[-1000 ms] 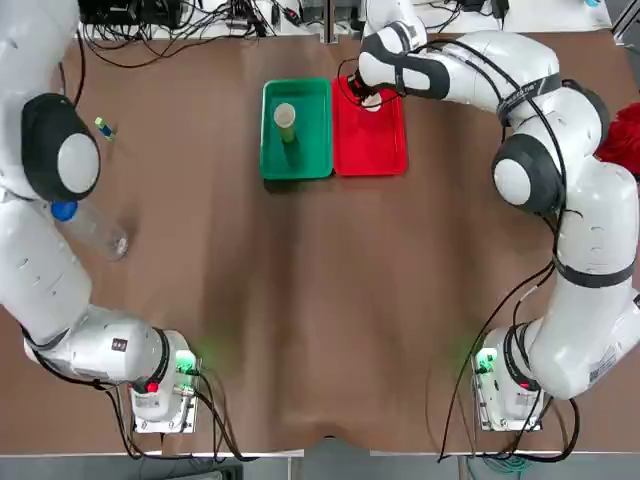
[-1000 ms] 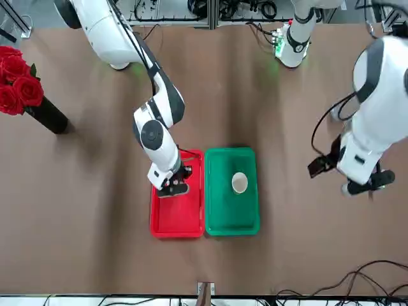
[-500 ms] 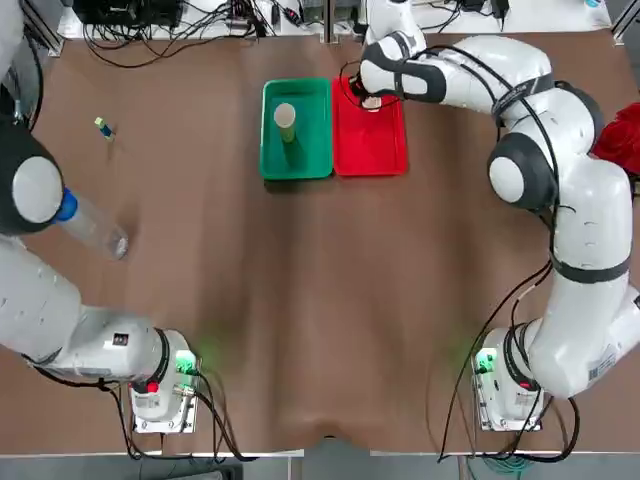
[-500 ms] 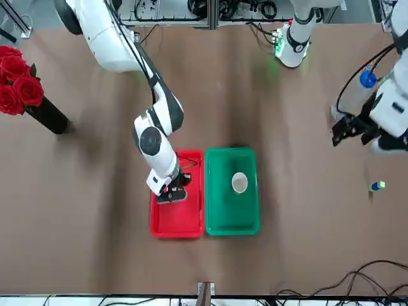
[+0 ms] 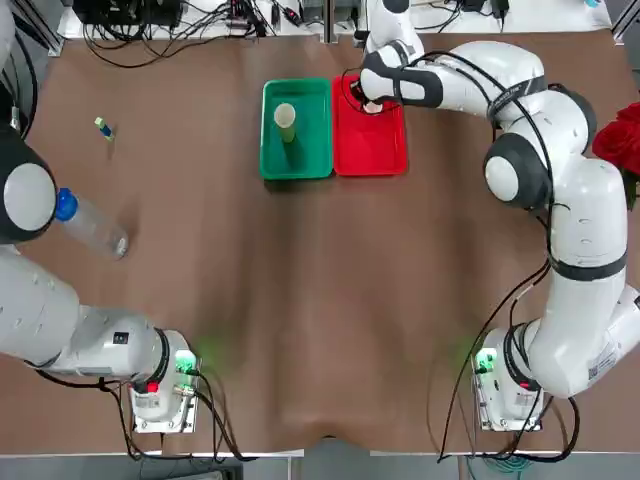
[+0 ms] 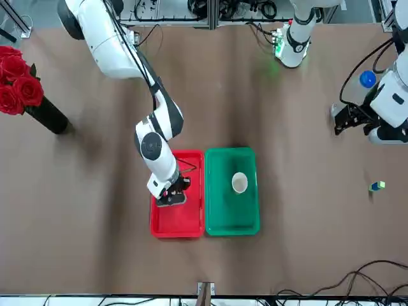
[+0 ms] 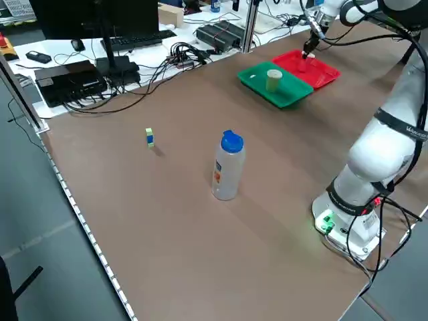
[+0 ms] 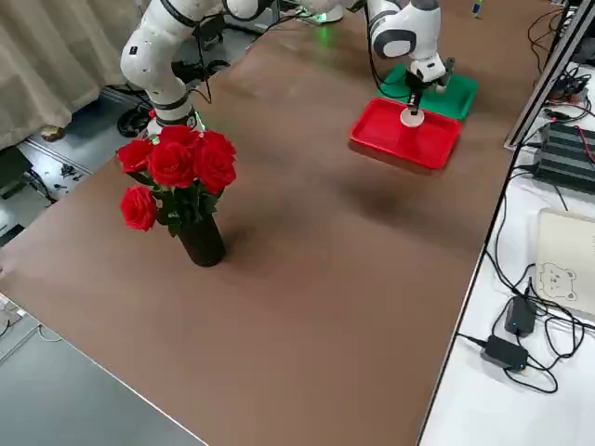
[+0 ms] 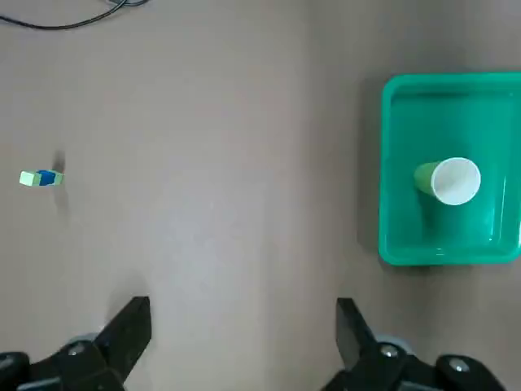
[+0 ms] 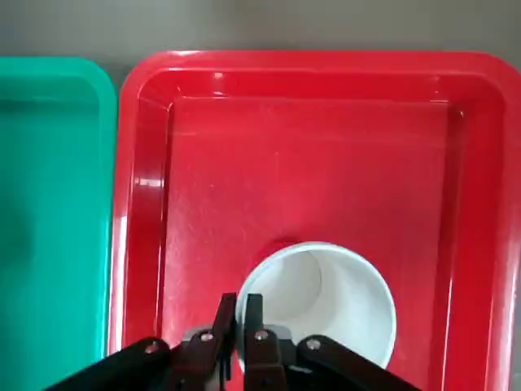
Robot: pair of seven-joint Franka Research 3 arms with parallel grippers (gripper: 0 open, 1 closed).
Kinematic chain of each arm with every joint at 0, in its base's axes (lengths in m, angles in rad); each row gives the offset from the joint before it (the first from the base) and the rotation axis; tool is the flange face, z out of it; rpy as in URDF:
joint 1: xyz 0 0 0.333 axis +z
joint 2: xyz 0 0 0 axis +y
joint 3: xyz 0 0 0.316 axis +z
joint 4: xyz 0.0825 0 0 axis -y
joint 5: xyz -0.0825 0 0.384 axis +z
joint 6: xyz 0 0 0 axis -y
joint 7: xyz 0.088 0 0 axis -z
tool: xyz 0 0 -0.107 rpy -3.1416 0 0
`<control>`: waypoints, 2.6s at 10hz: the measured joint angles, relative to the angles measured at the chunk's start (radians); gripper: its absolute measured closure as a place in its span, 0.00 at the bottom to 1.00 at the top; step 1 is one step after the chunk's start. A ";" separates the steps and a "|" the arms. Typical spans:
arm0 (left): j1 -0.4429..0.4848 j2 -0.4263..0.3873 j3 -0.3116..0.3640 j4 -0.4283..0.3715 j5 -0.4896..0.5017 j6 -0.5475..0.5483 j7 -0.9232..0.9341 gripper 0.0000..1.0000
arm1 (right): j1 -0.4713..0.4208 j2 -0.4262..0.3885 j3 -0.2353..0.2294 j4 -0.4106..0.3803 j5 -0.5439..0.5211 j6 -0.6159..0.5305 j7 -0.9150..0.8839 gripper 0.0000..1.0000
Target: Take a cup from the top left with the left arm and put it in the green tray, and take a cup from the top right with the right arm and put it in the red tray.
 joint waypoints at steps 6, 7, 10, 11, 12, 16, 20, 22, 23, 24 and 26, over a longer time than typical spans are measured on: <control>0.020 0.022 0.000 0.009 -0.005 0.001 -0.001 0.00 | -0.008 0.002 -0.001 0.004 0.000 0.002 0.000 0.34; 0.020 0.022 0.000 0.010 -0.005 0.001 -0.001 0.00 | -0.016 0.002 -0.001 0.005 0.000 0.000 0.000 0.27; 0.021 0.022 0.000 0.012 -0.005 0.001 -0.001 0.00 | -0.050 -0.031 -0.001 0.031 0.001 -0.119 0.001 0.14; 0.021 0.022 0.000 0.013 -0.005 0.001 -0.001 0.00 | -0.069 -0.066 -0.001 0.038 0.001 -0.179 -0.003 0.01; 0.021 0.022 0.000 0.013 -0.005 0.001 -0.001 0.00 | -0.093 -0.110 -0.001 0.043 0.001 -0.239 -0.030 0.00; 0.021 0.022 0.001 0.015 -0.005 0.001 -0.003 0.00 | -0.172 -0.255 0.001 0.061 0.002 -0.450 -0.141 0.00; 0.022 0.021 0.002 0.022 -0.005 0.001 -0.025 0.00 | -0.265 -0.368 0.000 0.075 0.001 -0.606 -0.307 0.00; 0.022 0.021 0.002 0.024 -0.005 0.001 -0.033 0.00 | -0.301 -0.426 -0.003 0.076 -0.002 -0.648 -0.376 0.00; 0.022 0.021 0.003 0.024 -0.005 0.001 -0.034 0.00 | -0.333 -0.456 -0.004 0.077 -0.001 -0.678 -0.384 0.00; 0.024 0.021 0.003 0.024 -0.005 0.001 -0.034 0.00 | -0.369 -0.483 -0.005 0.077 -0.001 -0.713 -0.390 0.00; 0.048 0.021 0.004 0.026 -0.005 0.001 -0.035 0.00 | -0.441 -0.522 -0.005 0.077 -0.001 -0.755 -0.397 0.00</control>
